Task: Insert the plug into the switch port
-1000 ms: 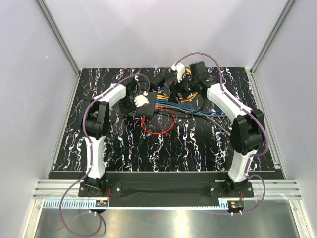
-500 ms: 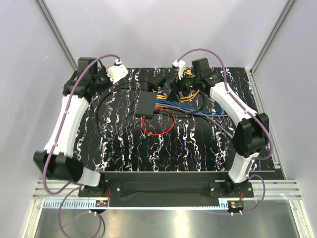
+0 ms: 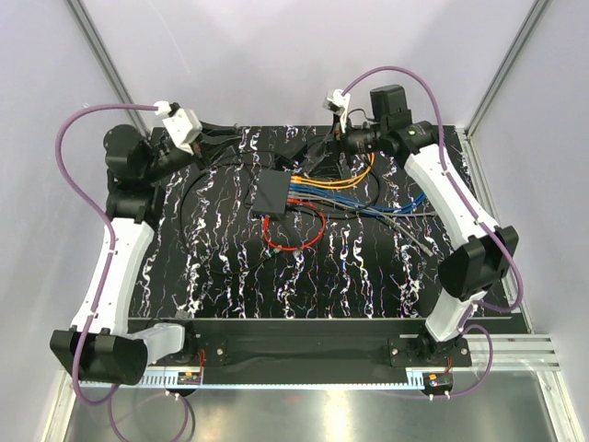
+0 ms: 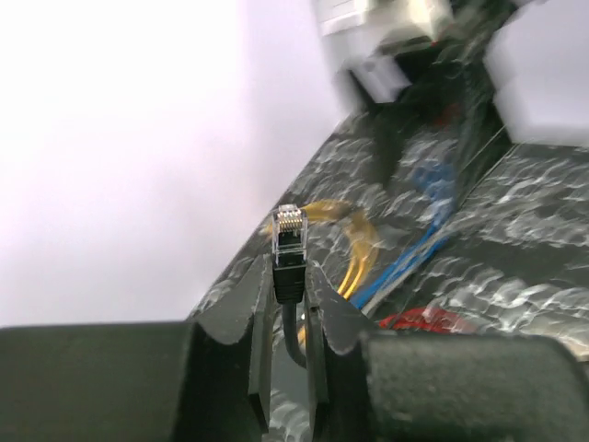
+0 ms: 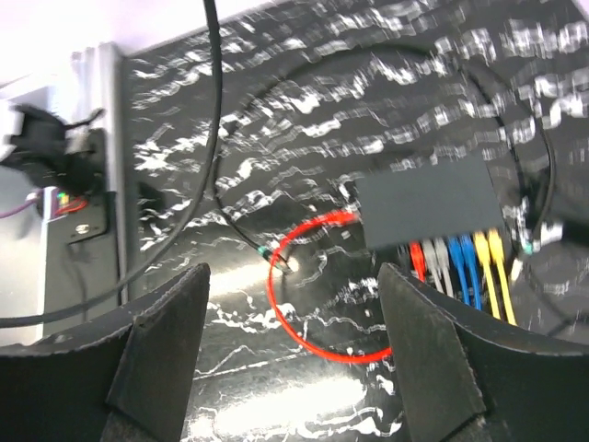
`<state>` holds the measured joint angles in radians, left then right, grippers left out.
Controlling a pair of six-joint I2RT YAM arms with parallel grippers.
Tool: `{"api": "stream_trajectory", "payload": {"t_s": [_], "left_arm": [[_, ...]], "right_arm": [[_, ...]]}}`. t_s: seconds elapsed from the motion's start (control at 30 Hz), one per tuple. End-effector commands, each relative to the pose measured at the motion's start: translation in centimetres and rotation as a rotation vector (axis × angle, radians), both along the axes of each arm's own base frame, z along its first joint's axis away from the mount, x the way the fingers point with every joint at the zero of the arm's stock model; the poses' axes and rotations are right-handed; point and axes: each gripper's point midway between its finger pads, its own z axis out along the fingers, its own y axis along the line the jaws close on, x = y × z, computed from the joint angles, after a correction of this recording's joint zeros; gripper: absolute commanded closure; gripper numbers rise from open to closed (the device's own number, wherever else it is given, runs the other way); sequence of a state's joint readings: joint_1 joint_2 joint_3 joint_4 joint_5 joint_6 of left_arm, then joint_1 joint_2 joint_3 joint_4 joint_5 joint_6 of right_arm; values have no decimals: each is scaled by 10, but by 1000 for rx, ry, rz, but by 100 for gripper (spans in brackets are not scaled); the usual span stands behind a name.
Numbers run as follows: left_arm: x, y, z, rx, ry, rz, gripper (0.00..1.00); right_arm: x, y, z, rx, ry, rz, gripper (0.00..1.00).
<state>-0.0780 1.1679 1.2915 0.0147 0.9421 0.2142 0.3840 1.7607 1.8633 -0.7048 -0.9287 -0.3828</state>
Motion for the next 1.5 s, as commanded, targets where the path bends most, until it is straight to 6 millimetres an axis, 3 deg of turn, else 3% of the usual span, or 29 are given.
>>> {"api": "stream_trajectory", "payload": {"t_s": [0.0, 0.1, 0.13, 0.17, 0.27, 0.53, 0.73, 0.9, 1.13, 1.2, 1.23, 1.27, 1.33, 1.4, 1.43, 1.47], "left_arm": [[-61, -33, 48, -164, -38, -362, 100], [-74, -46, 53, -222, 24, -450, 100], [-79, -49, 55, -229, 15, -462, 100], [-87, -58, 56, -230, 1, -496, 100], [-99, -71, 61, -252, 1, -542, 100], [-96, -78, 65, -295, 34, -541, 100], [-94, -81, 62, -295, 47, -543, 100], [-90, -83, 60, -298, 60, -542, 100], [-86, -85, 55, -310, 92, -535, 98], [-86, -86, 54, -314, 97, -534, 97], [-85, -86, 51, -317, 107, -529, 95], [-84, -86, 50, -321, 120, -524, 87], [-82, -83, 45, -332, 155, -503, 84], [-72, -73, 40, -362, 243, -445, 67], [-63, -68, 42, -402, 312, -398, 62], [-47, -57, 27, -417, 435, -322, 59]], "right_arm": [[-38, -2, 63, 106, -119, 128, 22], [-45, 2, 94, 188, -166, 152, 25], [-48, 5, 95, 218, -99, 146, 27], [-46, 7, 115, 269, -174, 157, 27], [-51, 15, 132, 353, -137, 201, 28], [-79, 35, 142, 387, -117, 348, 34], [-98, 48, 138, 381, -115, 413, 37], [-98, 65, 126, 356, -118, 416, 41], [-91, 74, 118, 336, -106, 397, 58], [-91, 75, 121, 339, -111, 391, 74], [-91, 75, 120, 338, -107, 389, 88], [-89, 75, 117, 331, -95, 380, 100], [-81, 74, 107, 285, -92, 314, 100], [-62, 69, 97, 219, -168, 214, 100], [-60, 65, 83, 165, -148, 182, 100], [-56, 60, 79, 132, -181, 152, 100]]}}
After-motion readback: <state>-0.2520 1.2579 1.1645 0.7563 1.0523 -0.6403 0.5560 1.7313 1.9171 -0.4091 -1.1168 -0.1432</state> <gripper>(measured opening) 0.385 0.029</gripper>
